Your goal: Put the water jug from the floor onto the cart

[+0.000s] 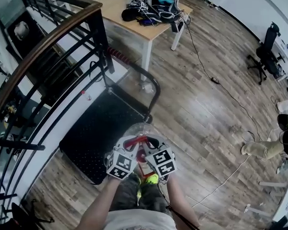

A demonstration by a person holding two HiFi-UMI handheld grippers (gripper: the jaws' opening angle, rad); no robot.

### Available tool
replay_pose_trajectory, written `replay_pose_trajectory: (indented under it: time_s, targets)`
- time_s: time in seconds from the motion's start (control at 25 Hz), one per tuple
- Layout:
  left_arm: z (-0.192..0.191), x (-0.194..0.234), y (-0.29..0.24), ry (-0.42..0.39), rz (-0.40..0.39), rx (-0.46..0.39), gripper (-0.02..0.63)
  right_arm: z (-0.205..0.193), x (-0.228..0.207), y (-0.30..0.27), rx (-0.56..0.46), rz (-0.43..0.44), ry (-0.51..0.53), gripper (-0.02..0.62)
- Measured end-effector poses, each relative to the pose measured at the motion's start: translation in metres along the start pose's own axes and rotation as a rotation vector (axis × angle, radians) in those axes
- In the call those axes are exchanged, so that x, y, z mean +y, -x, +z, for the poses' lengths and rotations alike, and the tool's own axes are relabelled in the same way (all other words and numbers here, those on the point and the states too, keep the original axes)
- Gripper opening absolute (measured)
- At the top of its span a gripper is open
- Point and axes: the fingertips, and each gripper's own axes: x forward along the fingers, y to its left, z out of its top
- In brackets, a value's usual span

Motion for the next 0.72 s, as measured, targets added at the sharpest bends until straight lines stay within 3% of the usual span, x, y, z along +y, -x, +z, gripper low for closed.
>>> replay_pose_trajectory:
  time_s: [0.28, 0.72]
  targets:
    - [-0.012, 0.051, 0.042, 0.055, 0.104, 0.018, 0.032, 0.035, 0.042, -0.037, 0.02, 0.109, 0.042, 0.018]
    - [-0.041, 0.144, 0.055, 0.175, 0.318, 0.06, 0.032, 0.073, 0.067, -0.127, 0.056, 0.329, 0.161, 0.018]
